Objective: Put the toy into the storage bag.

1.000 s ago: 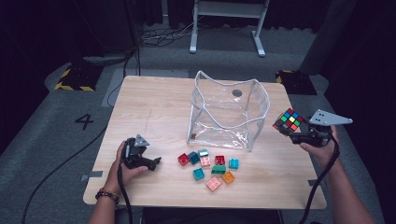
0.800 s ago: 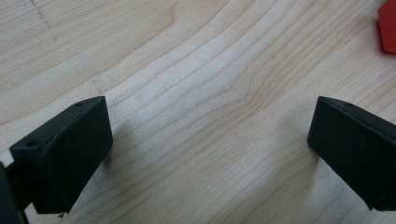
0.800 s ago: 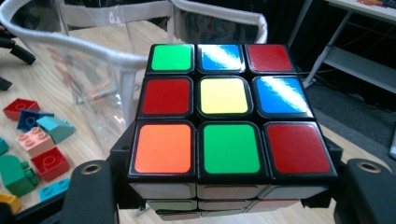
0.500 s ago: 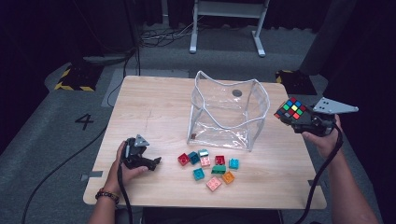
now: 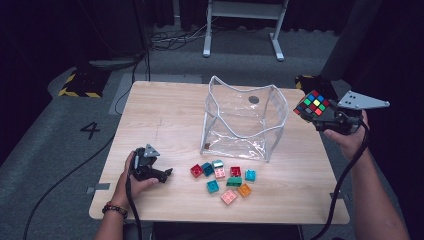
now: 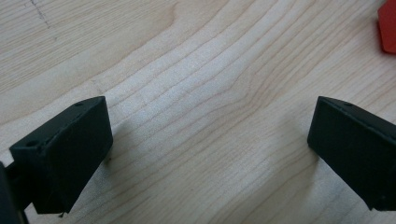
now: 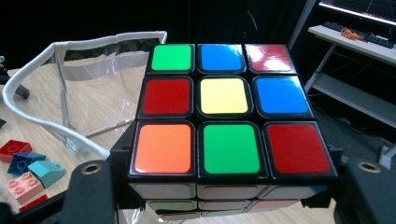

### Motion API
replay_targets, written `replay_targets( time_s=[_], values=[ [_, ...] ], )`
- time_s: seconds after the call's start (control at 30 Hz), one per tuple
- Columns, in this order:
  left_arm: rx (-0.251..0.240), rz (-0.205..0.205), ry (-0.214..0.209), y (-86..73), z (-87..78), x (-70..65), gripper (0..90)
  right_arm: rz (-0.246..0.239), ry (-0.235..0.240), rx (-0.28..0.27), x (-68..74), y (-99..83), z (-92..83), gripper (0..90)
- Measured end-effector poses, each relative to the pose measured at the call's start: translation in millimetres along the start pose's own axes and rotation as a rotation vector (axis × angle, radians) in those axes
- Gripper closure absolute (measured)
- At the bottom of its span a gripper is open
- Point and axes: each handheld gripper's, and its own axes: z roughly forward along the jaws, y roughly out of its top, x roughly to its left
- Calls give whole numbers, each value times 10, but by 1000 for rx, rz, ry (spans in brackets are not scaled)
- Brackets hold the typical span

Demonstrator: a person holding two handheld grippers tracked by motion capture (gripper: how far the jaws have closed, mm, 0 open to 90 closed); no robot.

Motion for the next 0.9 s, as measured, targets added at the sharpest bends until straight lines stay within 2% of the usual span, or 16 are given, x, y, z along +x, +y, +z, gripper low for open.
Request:
replay_targets(
  time_s=[0.1, 0.2, 0.6, 0.87, 0.9],
  values=[
    [0, -1, 0, 0, 0, 0, 3, 3, 21, -16, 6, 69, 40, 339],
    [0, 0, 0, 0, 0, 0, 3, -9, 19, -9, 21, 109, 71, 339],
    [1, -1, -2, 1, -1, 0, 3, -15, 68, -8, 86, 226, 241, 339],
    [1, -1, -1, 1, -2, 0, 3, -19, 110, 14, 118, 328, 448, 339],
    [2, -2, -1, 1, -3, 0, 3, -21, 127, 23, 123, 357, 511, 339]
  ],
)
